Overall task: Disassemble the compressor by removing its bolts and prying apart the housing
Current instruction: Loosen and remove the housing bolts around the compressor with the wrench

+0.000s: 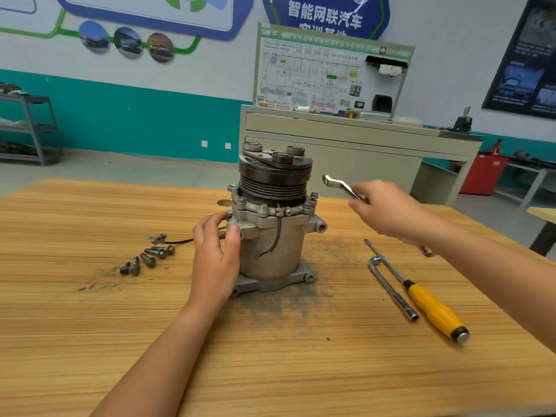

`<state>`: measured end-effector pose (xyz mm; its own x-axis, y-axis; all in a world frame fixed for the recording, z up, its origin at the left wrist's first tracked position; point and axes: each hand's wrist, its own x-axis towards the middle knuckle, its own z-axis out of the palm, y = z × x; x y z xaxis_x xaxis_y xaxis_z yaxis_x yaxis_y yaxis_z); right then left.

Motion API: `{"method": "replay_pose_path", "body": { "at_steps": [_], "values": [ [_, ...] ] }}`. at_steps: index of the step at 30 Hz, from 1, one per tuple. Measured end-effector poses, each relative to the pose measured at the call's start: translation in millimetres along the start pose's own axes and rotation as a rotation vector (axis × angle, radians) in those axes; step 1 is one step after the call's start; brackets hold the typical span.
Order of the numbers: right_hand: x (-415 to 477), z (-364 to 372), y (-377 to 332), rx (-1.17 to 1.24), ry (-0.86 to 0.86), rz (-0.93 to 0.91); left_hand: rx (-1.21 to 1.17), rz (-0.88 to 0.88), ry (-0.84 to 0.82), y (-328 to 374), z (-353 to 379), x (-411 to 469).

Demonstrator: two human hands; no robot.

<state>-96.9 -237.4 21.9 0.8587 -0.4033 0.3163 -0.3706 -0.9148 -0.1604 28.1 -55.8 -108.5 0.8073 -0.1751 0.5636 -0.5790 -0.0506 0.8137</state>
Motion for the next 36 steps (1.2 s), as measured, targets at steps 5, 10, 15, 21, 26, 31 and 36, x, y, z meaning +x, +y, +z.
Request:
{"method": "replay_pose_path", "body": {
  "at_steps": [5,10,15,21,26,31,36],
  "values": [
    [-6,5,-13,-0.302,-0.051,-0.034,-0.014,-0.019,-0.003,-1,-1,0],
    [-10,-9,-35,-0.723,-0.075,-0.152,-0.046,-0.043,-0.008,1,0,-1],
    [-15,-15,-49,-0.993,-0.167,-0.269,-0.064,-0.068,0.003,2,-1,-2],
    [5,-25,-39,-1.107,-0.17,-0.393,-0.073,-0.072,0.009,4,-2,-3],
    [18,-19,-25,-1.069,-0.102,-0.299,-0.075,-0.078,0.004,3,-2,-4],
    [43,5,-10,-0.873,0.041,-0.237,-0.076,-0.075,0.004,2,-3,-3],
    [69,24,-11,-0.759,0.147,-0.299,-0.063,-0.063,0.002,2,-4,-3]
  ]
}}
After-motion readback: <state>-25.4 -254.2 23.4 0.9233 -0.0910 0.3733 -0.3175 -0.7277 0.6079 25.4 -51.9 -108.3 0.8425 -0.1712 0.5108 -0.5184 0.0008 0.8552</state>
